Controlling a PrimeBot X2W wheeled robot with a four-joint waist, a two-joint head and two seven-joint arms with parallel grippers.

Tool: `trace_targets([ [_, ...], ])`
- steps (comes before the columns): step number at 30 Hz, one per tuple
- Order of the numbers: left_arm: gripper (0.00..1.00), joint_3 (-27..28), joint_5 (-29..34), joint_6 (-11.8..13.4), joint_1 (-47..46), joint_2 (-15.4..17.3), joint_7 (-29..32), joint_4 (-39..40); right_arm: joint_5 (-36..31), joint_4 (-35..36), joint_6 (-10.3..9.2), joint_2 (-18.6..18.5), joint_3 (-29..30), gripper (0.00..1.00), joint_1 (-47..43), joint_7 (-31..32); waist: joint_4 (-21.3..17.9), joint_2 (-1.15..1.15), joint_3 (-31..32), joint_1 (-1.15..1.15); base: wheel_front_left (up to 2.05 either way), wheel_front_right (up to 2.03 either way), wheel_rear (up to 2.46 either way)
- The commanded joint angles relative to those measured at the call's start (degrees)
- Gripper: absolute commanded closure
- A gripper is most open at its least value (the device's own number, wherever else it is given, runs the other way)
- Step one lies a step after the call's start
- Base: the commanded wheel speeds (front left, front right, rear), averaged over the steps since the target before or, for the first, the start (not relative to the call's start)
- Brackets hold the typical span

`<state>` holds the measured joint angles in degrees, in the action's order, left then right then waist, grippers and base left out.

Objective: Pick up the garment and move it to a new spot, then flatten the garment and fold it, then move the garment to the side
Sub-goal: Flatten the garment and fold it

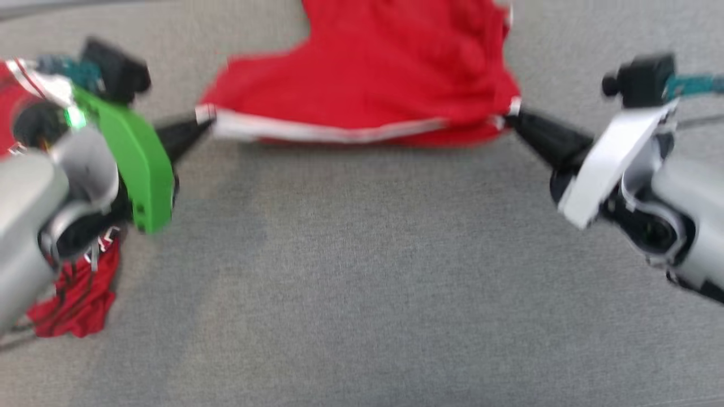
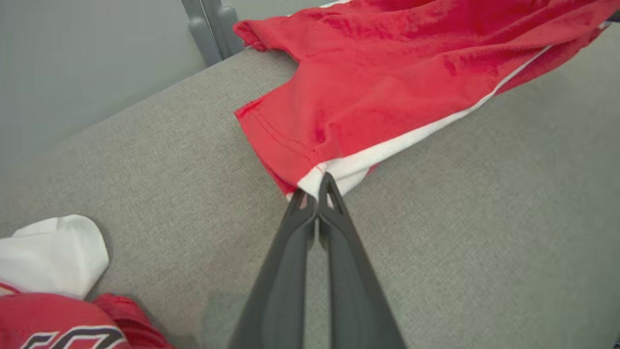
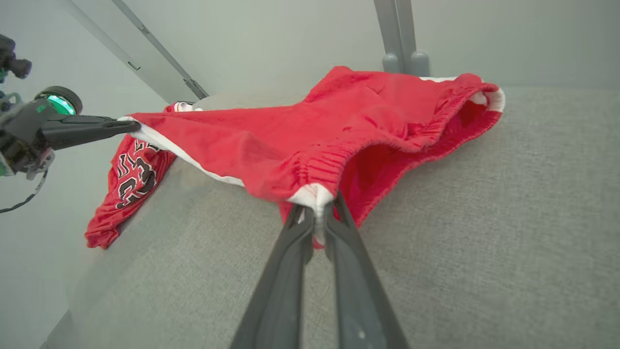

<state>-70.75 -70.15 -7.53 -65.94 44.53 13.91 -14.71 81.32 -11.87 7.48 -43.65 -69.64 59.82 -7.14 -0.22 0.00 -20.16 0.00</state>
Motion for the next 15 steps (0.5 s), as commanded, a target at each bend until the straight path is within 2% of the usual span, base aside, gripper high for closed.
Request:
trace_targets([
  [1,1.0,-0.5,-1.7,0.1,2.9,1.8,1.5,1.7,1.2,1.5,0.03,-1.2,-0.9,1.0,-2.8,0.8,-1.0,0.0,9.5,0.0,0.0,0.0,0.0],
  [6,1.0,-1.7,-7.8,0.6,11.5,7.2,7.6,10.2,5.6,8.5,0.03,-5.7,-2.8,1.0,-11.4,5.2,-1.6,0.0,14.4,0.0,0.0,0.0,0.0],
  [10,1.0,-2.1,-12.9,3.1,17.1,12.6,12.3,18.2,7.8,13.6,0.03,-10.4,-3.3,1.0,-17.2,7.4,-2.3,0.0,16.4,0.0,0.0,0.0,0.0],
  [15,1.0,-2.2,-18.2,6.1,21.6,19.0,15.2,27.8,9.6,18.9,0.02,-15.8,-3.5,1.0,-22.4,9.3,-3.2,0.0,17.2,0.0,0.0,0.0,0.0],
])
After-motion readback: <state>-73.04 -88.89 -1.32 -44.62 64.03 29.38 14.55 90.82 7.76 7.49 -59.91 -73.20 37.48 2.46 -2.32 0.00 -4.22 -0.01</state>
